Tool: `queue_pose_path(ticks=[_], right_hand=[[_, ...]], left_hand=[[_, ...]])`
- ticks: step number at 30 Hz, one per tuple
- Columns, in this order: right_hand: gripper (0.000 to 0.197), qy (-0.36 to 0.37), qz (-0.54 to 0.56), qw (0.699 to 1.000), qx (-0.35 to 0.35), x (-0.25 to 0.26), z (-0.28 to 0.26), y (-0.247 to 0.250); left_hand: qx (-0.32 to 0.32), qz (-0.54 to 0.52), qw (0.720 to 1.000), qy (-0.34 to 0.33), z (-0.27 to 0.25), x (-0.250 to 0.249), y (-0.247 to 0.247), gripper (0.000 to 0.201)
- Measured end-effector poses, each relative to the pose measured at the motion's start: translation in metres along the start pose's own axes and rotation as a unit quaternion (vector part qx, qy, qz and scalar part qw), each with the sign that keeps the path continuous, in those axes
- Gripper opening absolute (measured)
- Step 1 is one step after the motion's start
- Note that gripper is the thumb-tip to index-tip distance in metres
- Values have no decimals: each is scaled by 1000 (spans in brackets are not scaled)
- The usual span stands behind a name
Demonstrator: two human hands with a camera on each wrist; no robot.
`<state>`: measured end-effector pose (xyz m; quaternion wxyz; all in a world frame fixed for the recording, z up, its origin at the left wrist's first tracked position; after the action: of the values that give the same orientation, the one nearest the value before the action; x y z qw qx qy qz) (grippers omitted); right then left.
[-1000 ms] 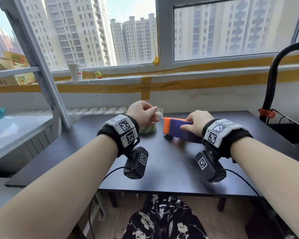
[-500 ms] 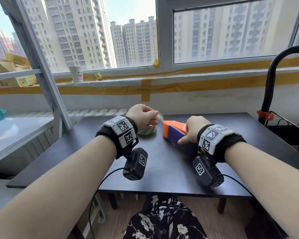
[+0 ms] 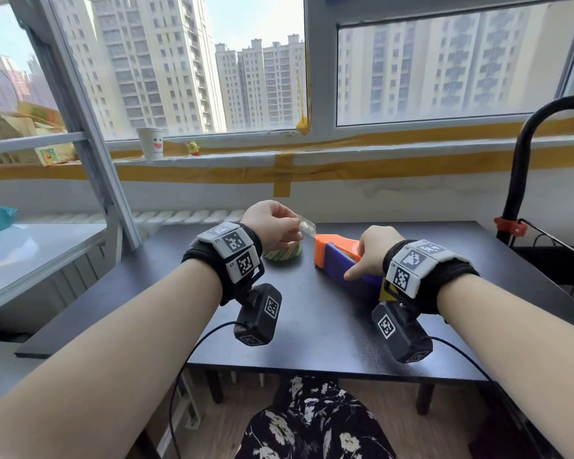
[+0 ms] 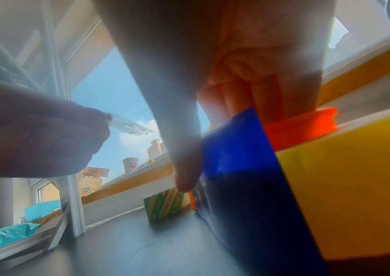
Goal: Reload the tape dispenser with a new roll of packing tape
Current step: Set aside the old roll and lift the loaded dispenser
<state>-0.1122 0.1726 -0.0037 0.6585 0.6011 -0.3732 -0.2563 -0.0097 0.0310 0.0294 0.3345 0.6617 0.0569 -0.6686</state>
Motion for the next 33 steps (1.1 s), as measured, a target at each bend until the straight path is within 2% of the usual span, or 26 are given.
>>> queue_pose_path(ticks=[3,6,12,17,20,22,26,28,31,33], right_hand=[[43,-1,-2,1000,-8,2,-2,4],[49,-3,19,999,-31,6,-4,12],[42,62,126,984,-106,30,-6,34],[47,111,229,964,-77,61,2,30],[33,125,238,959,-86,76,12,26],[20,118,244,958,-99,82,21,23],[13,90,263,955,-102,92,37,14],[3,74,253,959,-103,96,46,8],[23,44,248,963,-96,103,61,0],[15,37,225,970,-83,108,68,-3]], left_hand=[[5,6,1000,2,-2,-1,1,18],[3,10,1000,1,-2,-1,4,18],[-7,-1,1000,10,2,3,13,16],[1,5,1000,5,4,8,23,15],[1,19,1000,5,10,16,31,15],[-4,26,1000,14,16,24,36,15],[-25,55,998,35,30,44,47,17],[-31,74,996,45,38,54,50,18],[-27,109,992,65,52,65,50,20],[-16,143,986,78,63,70,49,21]])
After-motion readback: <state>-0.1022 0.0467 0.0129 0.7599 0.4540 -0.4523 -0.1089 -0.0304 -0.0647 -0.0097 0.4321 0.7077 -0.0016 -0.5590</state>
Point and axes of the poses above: each hand's wrist, its own z-axis towards the middle knuckle, its own y-axis out of the back of the hand, x = y × z, the point moved 7 cm from there along z, towards the middle knuckle, and after that the axes turned 1 degree about x, right-handed, at the moved point
